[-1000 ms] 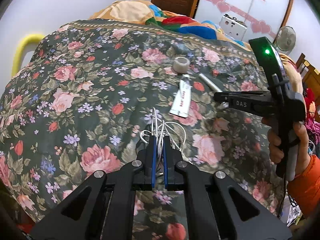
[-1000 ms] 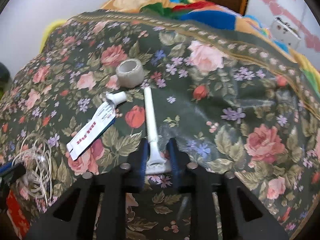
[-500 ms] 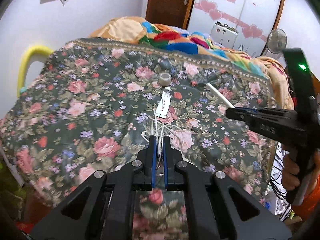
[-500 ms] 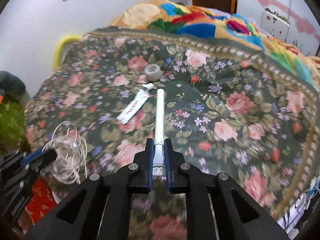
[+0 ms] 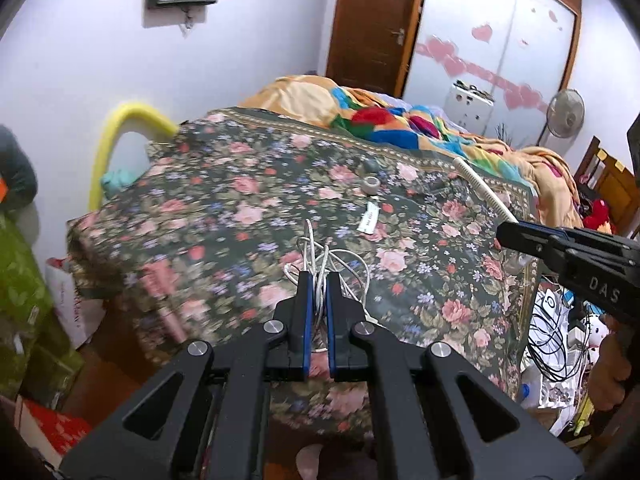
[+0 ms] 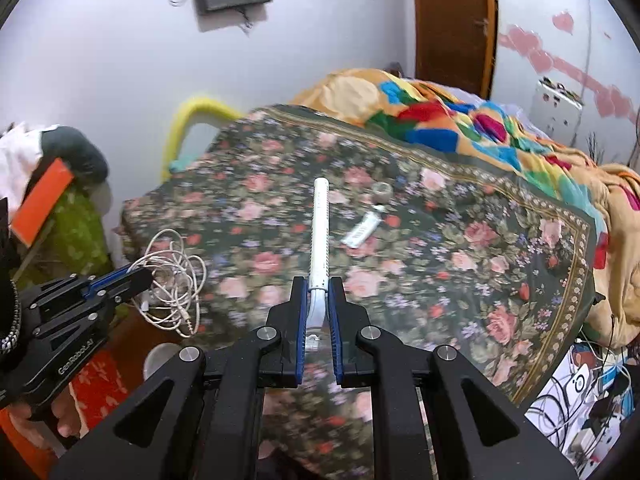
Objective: Collect trash
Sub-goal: 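Carry the earphones and razor with both grippers to the white bin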
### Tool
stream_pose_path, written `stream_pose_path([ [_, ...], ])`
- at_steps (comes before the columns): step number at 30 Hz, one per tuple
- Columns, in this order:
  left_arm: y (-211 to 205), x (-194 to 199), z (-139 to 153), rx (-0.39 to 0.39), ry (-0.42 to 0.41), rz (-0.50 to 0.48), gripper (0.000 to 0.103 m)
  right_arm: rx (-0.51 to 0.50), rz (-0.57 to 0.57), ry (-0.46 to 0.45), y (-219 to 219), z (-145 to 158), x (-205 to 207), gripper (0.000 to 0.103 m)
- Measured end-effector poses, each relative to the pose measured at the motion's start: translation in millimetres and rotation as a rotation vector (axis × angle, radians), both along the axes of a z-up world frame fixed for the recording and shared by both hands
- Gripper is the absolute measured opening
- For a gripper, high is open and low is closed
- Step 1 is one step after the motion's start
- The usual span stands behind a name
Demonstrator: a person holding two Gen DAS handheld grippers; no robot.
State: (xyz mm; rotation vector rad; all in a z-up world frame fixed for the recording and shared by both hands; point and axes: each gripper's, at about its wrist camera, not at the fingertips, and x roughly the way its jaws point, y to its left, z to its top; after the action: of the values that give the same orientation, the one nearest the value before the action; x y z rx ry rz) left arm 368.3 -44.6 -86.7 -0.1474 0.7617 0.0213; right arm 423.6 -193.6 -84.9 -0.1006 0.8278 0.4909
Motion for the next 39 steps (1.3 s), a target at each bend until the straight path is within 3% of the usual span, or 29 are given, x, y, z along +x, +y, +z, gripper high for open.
stream_pose_path([
  [7,39.6,-65.6,12.4,0.018,-0.018,0.069,0.004,0.029,0.092,-0.023,44.4,13.0,-54.2,0.010],
  [19,128.8,-149.0,-18.7,0.004,0.054,0.245,0.004,0.020,0.280,0.012,140.1,-7.2,-112.0,0.010],
  [27,184.4,-186.0,-54.3,-0.012,0.116,0.344,0.004,-0.037,0.394,0.080,205.7,-42.3,-132.6,0.010],
  [39,249.2,-199.7,-133.9,-0.128,0.255,0.473,0.004,-0.159,0.528,0.269,302.1,-127.0,-141.9,0.010],
])
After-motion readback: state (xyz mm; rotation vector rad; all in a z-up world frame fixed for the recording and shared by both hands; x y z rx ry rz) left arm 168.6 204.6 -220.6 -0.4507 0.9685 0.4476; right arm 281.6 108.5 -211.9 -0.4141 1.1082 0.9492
